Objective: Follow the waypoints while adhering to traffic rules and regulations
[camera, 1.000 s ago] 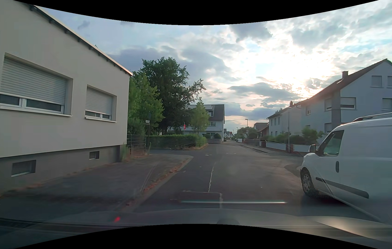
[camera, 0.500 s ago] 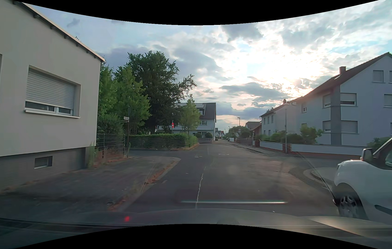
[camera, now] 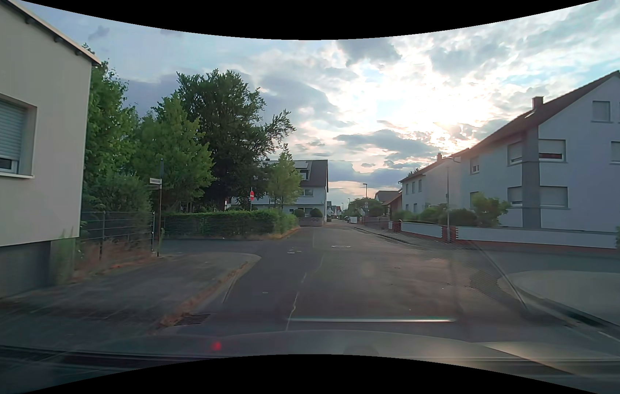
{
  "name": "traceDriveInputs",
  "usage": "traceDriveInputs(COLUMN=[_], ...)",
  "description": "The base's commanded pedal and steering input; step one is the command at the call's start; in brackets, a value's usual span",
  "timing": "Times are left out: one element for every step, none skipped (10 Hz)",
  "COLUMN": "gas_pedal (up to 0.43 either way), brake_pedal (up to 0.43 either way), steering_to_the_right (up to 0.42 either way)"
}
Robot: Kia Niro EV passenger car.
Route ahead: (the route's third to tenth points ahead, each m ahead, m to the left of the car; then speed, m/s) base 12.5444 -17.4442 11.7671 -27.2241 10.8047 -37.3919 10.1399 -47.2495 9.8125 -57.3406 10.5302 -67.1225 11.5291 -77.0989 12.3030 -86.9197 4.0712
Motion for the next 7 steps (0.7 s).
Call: traceDriveInputs(gas_pedal=[0.000,0.000,0.000,0.000,0.000,0.000,0.000], brake_pedal=[0.000,0.000,0.000,0.000,0.000,0.000,0.000], steering_to_the_right=[0.090,0.097,0.106,0.119,0.135,0.153,0.175])
